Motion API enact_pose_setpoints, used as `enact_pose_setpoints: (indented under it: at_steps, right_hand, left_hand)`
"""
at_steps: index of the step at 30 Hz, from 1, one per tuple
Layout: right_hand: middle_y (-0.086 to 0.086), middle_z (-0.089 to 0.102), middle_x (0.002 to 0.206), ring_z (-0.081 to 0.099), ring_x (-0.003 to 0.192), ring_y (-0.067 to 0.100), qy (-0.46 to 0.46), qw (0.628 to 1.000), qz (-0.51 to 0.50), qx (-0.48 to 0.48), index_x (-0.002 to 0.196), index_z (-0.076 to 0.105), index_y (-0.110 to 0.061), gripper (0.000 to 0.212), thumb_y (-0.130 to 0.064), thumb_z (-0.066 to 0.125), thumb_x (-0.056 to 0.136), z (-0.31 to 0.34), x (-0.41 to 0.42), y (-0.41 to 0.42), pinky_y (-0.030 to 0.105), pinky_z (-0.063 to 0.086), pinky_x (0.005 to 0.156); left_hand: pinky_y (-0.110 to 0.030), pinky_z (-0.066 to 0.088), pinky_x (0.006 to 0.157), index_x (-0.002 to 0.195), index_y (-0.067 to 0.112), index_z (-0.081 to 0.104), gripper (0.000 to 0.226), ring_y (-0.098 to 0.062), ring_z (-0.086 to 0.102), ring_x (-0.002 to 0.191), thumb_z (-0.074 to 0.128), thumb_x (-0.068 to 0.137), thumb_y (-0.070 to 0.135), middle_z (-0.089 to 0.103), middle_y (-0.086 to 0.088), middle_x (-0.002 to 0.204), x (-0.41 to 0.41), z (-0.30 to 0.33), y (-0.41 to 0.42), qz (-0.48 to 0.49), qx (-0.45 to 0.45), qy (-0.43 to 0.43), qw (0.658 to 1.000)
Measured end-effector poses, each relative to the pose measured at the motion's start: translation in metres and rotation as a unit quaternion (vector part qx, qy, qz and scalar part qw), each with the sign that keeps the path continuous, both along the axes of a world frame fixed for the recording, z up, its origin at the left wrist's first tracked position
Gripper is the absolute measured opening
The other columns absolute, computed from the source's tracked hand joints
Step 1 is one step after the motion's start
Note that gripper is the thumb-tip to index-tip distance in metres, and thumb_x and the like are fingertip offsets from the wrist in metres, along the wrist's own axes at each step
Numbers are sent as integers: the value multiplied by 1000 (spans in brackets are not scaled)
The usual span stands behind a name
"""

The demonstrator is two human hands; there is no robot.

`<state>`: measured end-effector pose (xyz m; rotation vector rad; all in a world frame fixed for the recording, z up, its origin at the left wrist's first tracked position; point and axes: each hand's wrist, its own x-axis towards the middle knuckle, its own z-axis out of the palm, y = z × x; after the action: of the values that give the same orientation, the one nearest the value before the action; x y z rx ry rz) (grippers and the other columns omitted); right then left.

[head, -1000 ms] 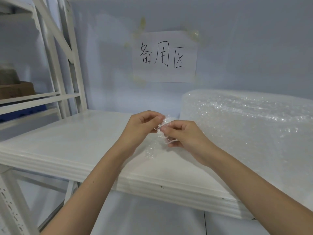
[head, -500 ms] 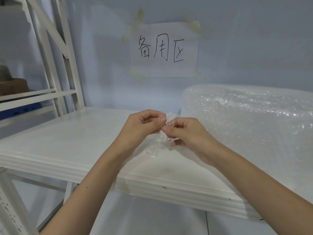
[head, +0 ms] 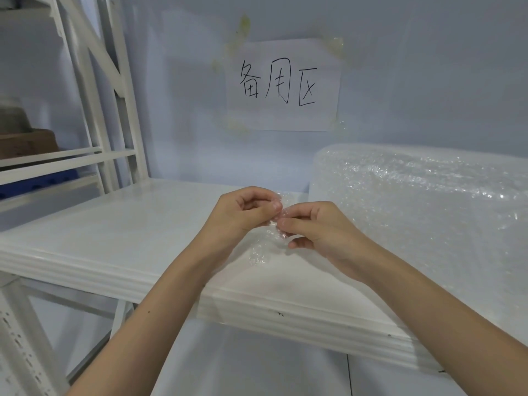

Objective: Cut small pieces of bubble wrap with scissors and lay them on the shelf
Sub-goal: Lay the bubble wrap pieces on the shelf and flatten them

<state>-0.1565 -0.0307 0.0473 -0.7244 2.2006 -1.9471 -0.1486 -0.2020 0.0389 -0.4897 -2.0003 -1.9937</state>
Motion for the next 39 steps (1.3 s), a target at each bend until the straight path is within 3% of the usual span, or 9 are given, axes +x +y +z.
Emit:
enact_pose_setpoints:
  at_steps: [5, 10, 18, 24, 39]
  right_hand:
    - [4, 65, 80, 60, 73, 10, 0, 1000, -2, 17, 96, 72, 0, 14, -6, 67, 85, -1, -1, 0, 23, 52, 65]
    - [0, 66, 76, 60, 71, 9, -1, 1000, 5, 23, 95, 73, -3, 13, -4, 65, 85, 0, 0, 0, 23, 52, 66]
    - [4, 63, 77, 59, 73, 12, -8, 1000, 12, 23, 93, 73, -1, 13, -1, 63, 85, 1, 2, -1, 24, 52, 66]
    - [5, 67, 79, 62, 74, 14, -27, 999, 5, 43, 96, 73, -2, 14, -8, 69, 84, 1, 3, 1, 28, 55, 71]
    - [3, 72, 72, 64, 65, 14, -30, 999, 13, 33, 92, 72, 5, 16, -9, 70, 84, 1, 5, 0, 27, 56, 70]
  left_hand:
    - [-33, 53, 85, 94, 15, 75, 9, -16, 68, 78, 70, 87, 12, 74, -4, 78, 0, -1, 1, -4, -3, -4, 1000]
    - [-25, 54, 75, 88, 8, 72, 4, -13, 65, 74, 69, 88, 9, 72, -1, 78, 0, -1, 1, 4, -9, 15, 1000]
    - [-35, 53, 81, 87, 7, 71, 4, -17, 64, 74, 69, 88, 10, 70, -4, 77, 0, -1, 1, 8, -6, 18, 1000]
    - [-24, 52, 73, 84, 10, 71, 3, -10, 60, 67, 70, 87, 10, 67, 5, 73, 0, 1, 0, 19, 22, 9, 1000]
    - [-24, 53, 75, 80, 11, 73, 8, -11, 58, 69, 69, 87, 11, 64, 0, 74, -1, 2, -4, -4, 86, -31, 996]
